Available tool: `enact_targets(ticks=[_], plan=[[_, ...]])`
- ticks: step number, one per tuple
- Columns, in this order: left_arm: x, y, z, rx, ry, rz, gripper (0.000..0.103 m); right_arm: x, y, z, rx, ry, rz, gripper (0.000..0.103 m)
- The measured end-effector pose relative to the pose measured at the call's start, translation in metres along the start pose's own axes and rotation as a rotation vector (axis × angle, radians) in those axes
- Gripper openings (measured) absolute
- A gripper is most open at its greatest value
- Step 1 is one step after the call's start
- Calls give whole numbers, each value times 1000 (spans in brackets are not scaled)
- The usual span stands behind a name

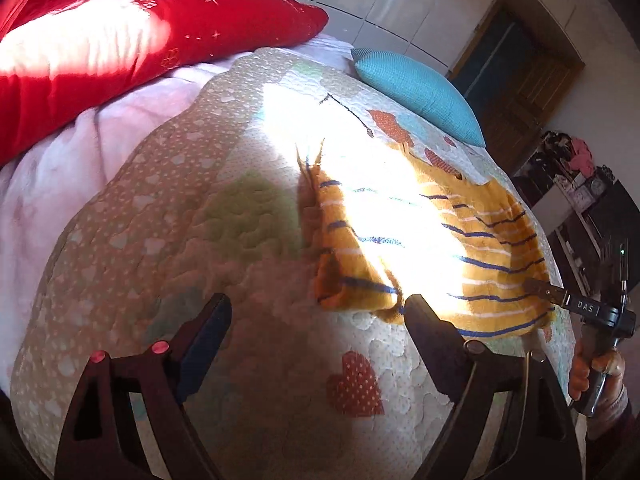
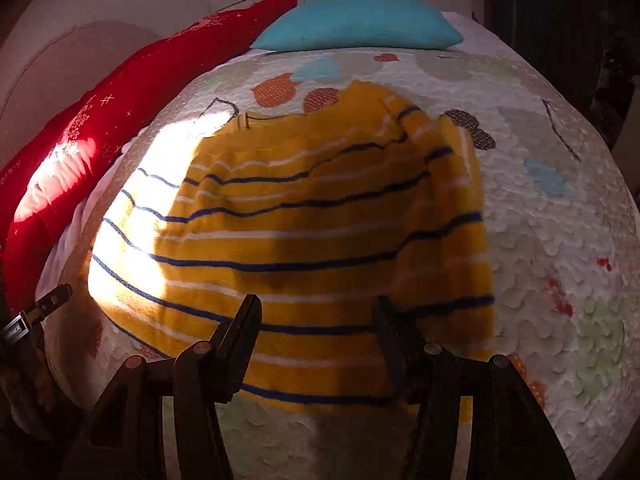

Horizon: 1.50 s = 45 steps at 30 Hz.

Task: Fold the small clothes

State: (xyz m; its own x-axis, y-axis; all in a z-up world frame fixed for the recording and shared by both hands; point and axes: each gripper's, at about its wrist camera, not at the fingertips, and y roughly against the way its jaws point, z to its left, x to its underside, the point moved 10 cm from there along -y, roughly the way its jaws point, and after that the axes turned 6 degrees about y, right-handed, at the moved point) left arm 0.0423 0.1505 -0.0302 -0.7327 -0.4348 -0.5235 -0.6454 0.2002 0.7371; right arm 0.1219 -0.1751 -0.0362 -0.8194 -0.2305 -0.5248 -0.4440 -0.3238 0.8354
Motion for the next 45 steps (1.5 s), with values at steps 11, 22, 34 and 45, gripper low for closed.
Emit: enact_targets(ticks=[11, 22, 34, 45], plan=[[-26, -20, 23, -140, 28, 101, 7, 39, 18, -102, -22, -269, -76, 66], [-2, 41, -1, -228, -30, -55, 66, 22, 70, -57, 72, -118, -275, 67], [51, 48, -60, -189, -104, -67, 81, 57, 36, -74, 26, -264, -176, 68], [62, 35, -34, -151, 47, -18, 81, 78, 76, -50, 68, -180, -241, 69]])
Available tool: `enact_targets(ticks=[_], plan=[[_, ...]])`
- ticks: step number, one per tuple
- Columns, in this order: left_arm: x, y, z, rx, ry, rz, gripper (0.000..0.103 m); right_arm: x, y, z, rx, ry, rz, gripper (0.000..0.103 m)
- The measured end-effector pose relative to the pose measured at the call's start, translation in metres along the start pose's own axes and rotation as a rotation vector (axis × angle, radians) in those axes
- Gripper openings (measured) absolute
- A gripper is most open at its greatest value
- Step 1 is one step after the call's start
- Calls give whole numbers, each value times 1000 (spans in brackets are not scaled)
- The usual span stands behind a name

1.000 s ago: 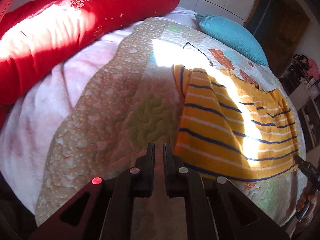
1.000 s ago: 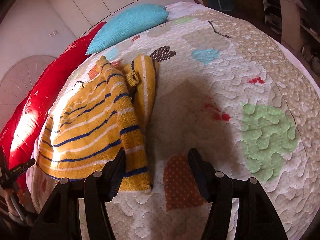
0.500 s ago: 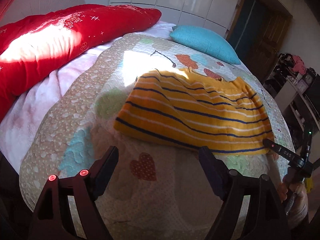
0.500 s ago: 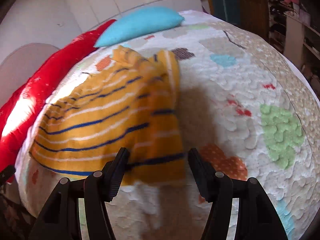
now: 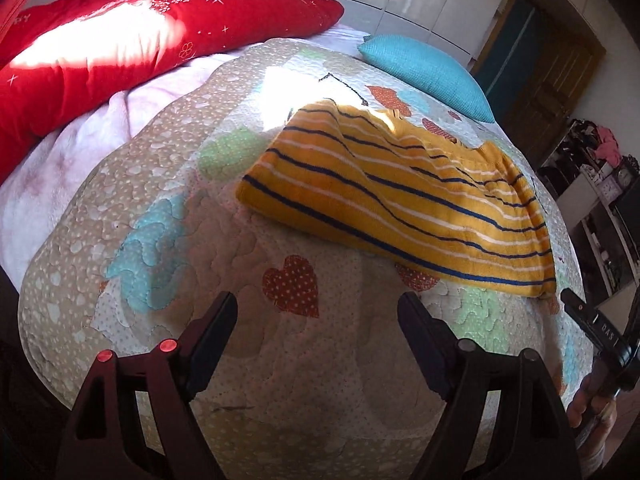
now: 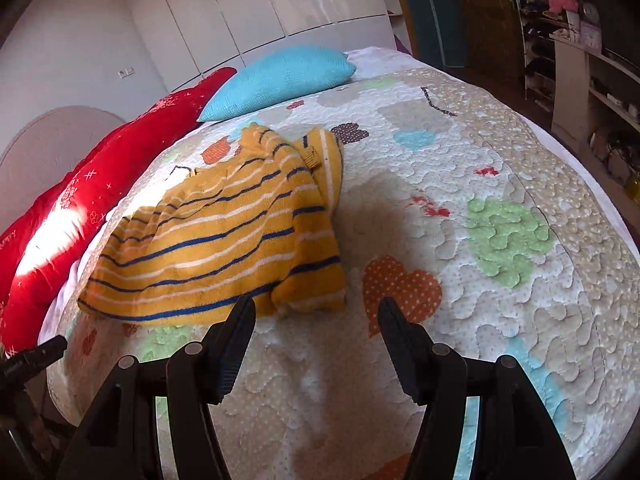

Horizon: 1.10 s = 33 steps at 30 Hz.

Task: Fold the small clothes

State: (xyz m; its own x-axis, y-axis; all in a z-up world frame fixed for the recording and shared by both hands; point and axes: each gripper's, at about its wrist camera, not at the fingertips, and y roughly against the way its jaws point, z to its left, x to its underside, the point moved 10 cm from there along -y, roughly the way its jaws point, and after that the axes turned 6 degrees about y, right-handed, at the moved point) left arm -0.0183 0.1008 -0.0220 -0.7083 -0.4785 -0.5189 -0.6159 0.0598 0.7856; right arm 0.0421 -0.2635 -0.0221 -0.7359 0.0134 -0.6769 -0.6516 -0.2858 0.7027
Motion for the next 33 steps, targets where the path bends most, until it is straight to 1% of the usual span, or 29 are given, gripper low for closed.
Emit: enact_targets(ticks=[2, 4, 8, 12, 14, 16, 18, 21, 23, 25, 27, 30, 32, 33], plan=[[-3, 0, 7, 2, 24, -9, 81, 6, -1, 9, -20, 16, 11, 69], [-6, -1, 18, -13, 47, -14, 81, 10, -3, 22, -38, 51, 24, 69], [-11, -2, 36, -22, 106, -19, 81, 9, -4, 65, -91, 162, 33, 69], [-13, 5, 44, -22, 139, -43, 81, 7, -14, 124, -162, 295, 66, 72], [-14, 11, 48, -18, 148, -58, 81, 12, -22, 161, -189, 393, 95, 73], [-16, 18, 55, -17, 159, -74, 81, 21, -31, 198, -190, 514, 105, 73], [-18, 25, 65, -15, 173, -91, 81, 30, -42, 234, -167, 634, 103, 73], [-21, 34, 85, -16, 208, -106, 81, 39, -66, 279, -99, 788, 89, 73], [-21, 39, 99, -9, 241, -114, 81, 41, -86, 305, -36, 882, 63, 73], [-21, 44, 111, -5, 269, -119, 81, 40, -108, 325, 33, 950, 48, 72], [-21, 49, 123, 3, 292, -125, 81, 38, -129, 340, 92, 990, 45, 71], [-19, 53, 135, 13, 318, -133, 81, 27, -149, 356, 169, 1007, 26, 68], [-18, 53, 142, 16, 330, -131, 81, 17, -162, 362, 201, 997, 37, 60], [-18, 52, 145, 16, 335, -129, 81, 13, -167, 364, 211, 988, 44, 58]])
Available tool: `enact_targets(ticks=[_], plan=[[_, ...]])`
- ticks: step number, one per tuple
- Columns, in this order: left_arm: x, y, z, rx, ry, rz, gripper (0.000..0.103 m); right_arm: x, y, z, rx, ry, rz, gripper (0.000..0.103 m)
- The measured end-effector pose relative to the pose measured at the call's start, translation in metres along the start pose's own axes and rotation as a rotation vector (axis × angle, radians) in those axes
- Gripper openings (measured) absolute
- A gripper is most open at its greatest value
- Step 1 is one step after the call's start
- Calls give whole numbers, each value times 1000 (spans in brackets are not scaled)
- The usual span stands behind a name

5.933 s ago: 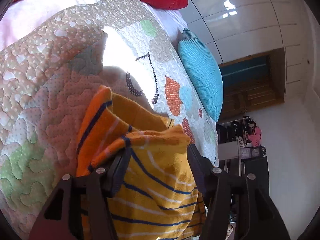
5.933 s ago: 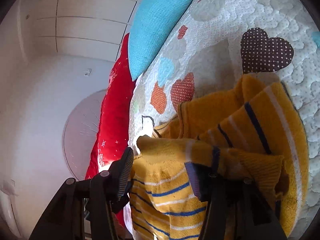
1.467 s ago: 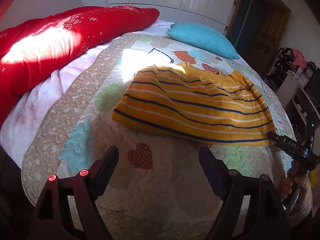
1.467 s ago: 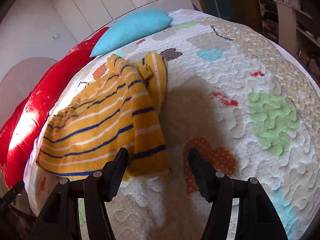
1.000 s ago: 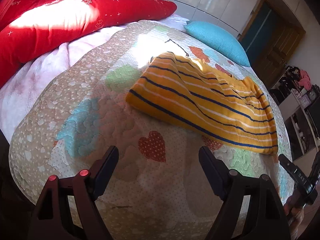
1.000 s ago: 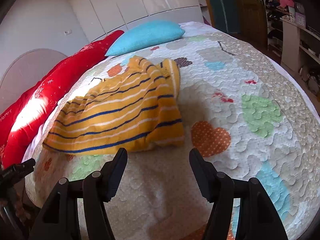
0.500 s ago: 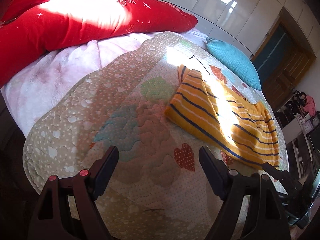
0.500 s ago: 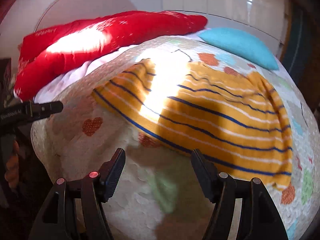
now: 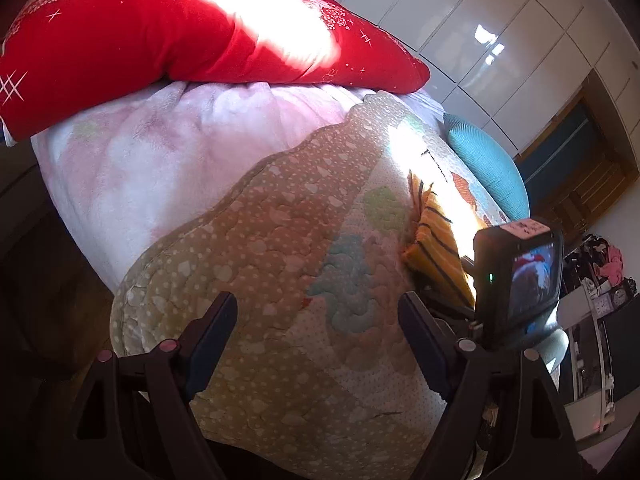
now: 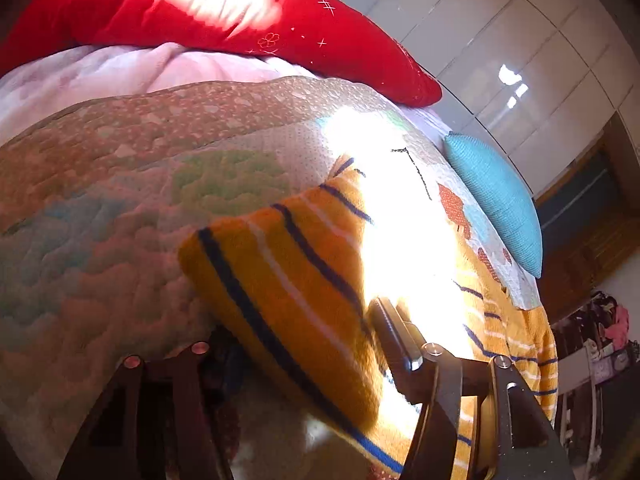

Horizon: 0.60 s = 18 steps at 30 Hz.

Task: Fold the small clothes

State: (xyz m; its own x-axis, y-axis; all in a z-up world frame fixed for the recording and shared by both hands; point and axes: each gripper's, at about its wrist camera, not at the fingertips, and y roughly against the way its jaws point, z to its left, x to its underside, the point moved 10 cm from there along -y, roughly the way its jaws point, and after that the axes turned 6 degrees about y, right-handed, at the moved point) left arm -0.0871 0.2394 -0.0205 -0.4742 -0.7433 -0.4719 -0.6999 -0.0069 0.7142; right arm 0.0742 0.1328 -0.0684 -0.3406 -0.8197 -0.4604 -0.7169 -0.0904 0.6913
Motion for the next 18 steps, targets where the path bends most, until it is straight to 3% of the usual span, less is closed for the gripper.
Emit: enact_targets(ticks=[3, 5, 9, 13, 18], plan=[[2, -2, 4, -2, 12, 11, 81, -9, -12, -1, -12, -21, 25, 39], [4, -2, 2, -3, 10, 14, 82, -11, -15, -3, -18, -26, 30, 19], [7, 2, -10, -12, -21, 8, 81, -15, -1, -34, -118, -165, -33, 14], [12, 5, -33, -22, -72, 5, 82, -8, 22, -116, -168, -424, -110, 12], [27, 2, -75, -1, -154, 21, 82, 67, 50, -238, -139, -782, -176, 11]])
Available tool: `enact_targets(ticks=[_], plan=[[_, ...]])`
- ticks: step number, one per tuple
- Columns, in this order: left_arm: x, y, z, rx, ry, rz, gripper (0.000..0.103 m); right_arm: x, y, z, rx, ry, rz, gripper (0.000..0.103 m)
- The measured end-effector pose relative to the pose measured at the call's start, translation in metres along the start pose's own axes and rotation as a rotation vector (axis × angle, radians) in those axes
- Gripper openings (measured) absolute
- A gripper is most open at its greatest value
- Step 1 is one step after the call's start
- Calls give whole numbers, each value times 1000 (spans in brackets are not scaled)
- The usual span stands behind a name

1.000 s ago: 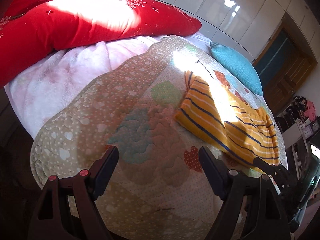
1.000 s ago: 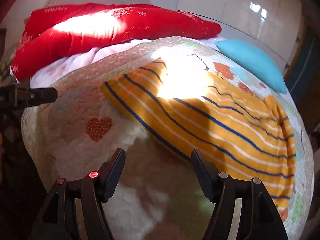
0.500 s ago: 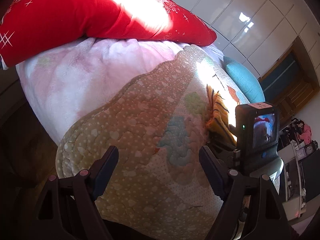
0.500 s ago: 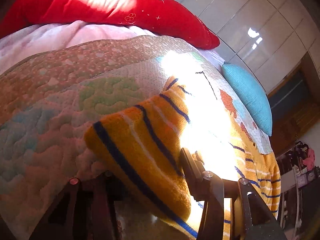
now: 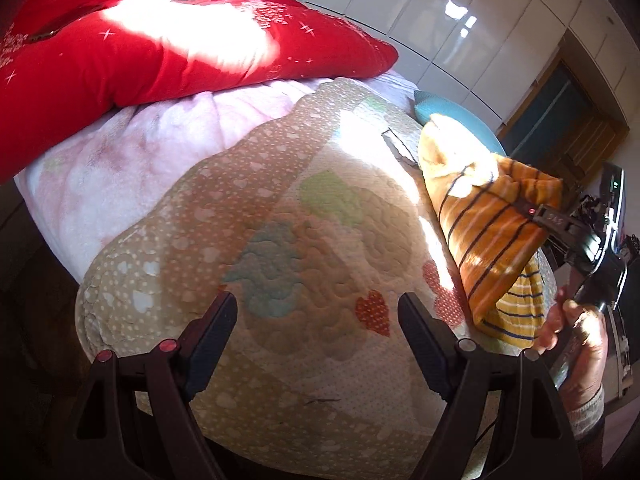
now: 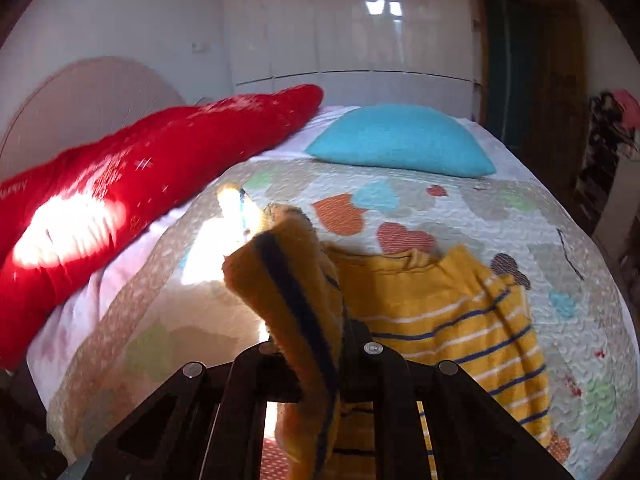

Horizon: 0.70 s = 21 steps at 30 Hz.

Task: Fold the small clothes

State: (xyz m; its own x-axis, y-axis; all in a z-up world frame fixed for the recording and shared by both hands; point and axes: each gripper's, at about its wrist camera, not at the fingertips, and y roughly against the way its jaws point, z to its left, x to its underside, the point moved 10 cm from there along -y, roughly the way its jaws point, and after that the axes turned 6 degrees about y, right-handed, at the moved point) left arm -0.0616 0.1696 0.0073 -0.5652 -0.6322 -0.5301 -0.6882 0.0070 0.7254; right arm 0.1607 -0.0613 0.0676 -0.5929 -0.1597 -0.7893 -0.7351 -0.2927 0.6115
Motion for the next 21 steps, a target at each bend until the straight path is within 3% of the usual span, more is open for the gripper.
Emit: enact_targets(ticks=[4, 9, 13, 18, 21], plan=[[13, -12, -33, 16, -69, 39, 82, 38, 34, -111, 32, -279, -7, 11], [31, -27, -69, 39, -139, 93, 82, 118, 51, -191, 93, -444, 75, 11], [45, -35, -93, 56, -179, 127, 82, 163, 54, -207, -1, -540, 116, 11], [56, -36, -111, 45, -243, 137, 82, 164, 53, -201, -34, -502, 111, 13], [59, -36, -122, 46, -279, 136, 82, 164, 58, -205, -34, -472, 113, 28]])
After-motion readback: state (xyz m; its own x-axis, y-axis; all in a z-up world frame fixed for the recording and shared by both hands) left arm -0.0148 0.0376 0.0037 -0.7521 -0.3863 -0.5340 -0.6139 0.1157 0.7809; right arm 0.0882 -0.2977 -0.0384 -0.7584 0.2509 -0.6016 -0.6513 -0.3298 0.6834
